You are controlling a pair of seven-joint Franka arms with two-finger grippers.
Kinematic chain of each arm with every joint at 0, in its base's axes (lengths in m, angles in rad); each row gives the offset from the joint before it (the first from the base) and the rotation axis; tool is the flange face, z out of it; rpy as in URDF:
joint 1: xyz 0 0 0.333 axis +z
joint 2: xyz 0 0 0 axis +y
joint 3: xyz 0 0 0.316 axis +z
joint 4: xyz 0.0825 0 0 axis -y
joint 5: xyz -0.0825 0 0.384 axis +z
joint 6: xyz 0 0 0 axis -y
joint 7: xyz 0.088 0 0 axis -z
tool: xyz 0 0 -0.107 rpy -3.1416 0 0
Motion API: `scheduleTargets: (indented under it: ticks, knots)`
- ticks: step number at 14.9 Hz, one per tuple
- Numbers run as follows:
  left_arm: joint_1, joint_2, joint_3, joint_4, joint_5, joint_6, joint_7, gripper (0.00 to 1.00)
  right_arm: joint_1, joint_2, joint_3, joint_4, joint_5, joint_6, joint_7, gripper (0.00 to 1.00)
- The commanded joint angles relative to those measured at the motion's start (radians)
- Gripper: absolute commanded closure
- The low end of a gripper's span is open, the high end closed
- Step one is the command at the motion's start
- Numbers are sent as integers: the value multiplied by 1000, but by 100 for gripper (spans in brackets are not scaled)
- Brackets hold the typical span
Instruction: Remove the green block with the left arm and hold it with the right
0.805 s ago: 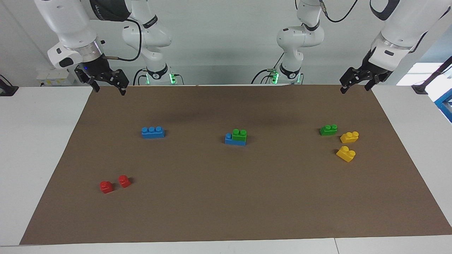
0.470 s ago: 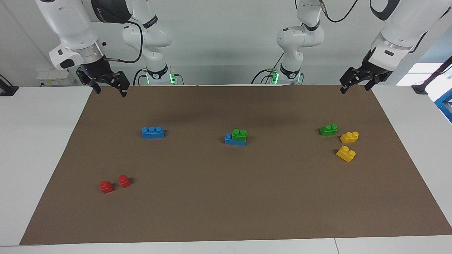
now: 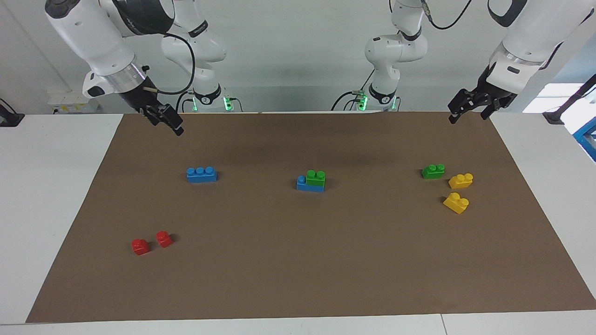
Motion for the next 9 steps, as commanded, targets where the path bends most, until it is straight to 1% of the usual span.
scheduleTargets:
  ticks: [1,2,3,5,6,8,9]
  knots:
    - [-78,-40,0,-93,-34,116,-358,0,4,29,5,-85,124,119,262,1]
    - [-110,-58,-1,-134,-34,170,-504,0,15,63,7,-87,174,141,350,1]
    - [-142,-72,-1,-168,-34,213,-642,0,50,96,7,-85,207,165,440,1]
    - [-208,-107,-1,-247,-34,270,-888,0,128,152,7,-84,235,236,583,1]
    - [-244,-124,-1,-290,-34,307,-1012,0,168,181,7,-84,259,264,622,1]
    - [-300,-155,-1,-358,-34,368,-1241,0,211,233,7,-88,313,303,633,1]
    - [-322,-158,-1,-383,-34,385,-1335,0,231,250,7,-98,342,337,645,1]
